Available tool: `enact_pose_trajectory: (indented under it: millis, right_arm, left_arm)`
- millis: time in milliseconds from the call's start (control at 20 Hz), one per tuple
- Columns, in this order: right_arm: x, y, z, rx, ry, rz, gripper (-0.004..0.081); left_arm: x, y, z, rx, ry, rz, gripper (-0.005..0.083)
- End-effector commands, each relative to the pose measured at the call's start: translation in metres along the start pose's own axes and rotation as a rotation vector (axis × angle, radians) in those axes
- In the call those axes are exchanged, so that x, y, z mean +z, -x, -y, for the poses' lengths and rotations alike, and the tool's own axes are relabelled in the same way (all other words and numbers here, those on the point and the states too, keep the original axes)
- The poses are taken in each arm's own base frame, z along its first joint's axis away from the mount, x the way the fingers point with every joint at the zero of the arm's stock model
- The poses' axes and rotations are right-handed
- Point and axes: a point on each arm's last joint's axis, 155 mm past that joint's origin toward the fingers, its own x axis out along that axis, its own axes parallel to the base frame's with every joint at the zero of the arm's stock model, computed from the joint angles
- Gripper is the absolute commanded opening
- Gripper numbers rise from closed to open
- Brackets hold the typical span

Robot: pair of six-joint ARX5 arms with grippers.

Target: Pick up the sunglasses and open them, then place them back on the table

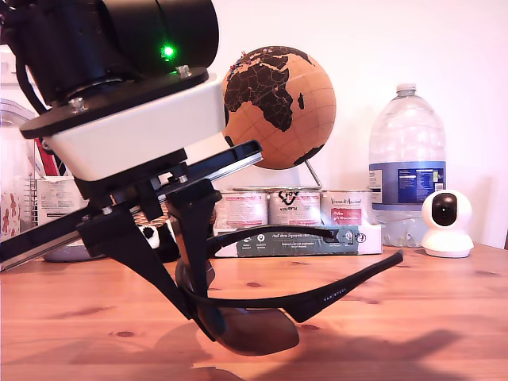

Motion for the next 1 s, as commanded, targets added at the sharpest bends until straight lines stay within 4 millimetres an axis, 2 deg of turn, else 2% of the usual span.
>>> enact_pose_trajectory:
  millis: [0,200,400,550,750,950]
  right_arm:
    - [-0.016,-0.009,0.006,0.024,0.0,-0.007,-0.0011]
    - [-0.055,-0.016,0.006,0.181,-0.035,-0.019,-0.0011]
    - [-0.103,-0.02,0.003,0.207,-0.06,-0.053,-0.0011]
    - [-0.094,-0.012,-0.009,0.233,-0.051,-0.006,-0.0011]
    - [-0.1,-0.004,-0.025,0.275,-0.04,-0.029,-0.0011]
    - [-0.101,-0.002,-0.034,0.303,-0.028,-0.034,-0.0011]
  left_arm:
    - [0.001,-0.003,-0.002,-0.004,-0.005,0.008,-0.002]
    - [0.001,-0.003,0.0,-0.009,-0.004,0.009,-0.002]
    - [0.002,-0.005,0.004,-0.024,0.003,0.021,-0.002]
    - [0.003,-0.012,0.014,-0.066,0.007,0.032,-0.002]
    - [0.005,-0.026,0.025,-0.118,-0.018,0.047,0.0013]
    - [0.004,-0.028,0.027,-0.124,-0.009,0.044,0.0241]
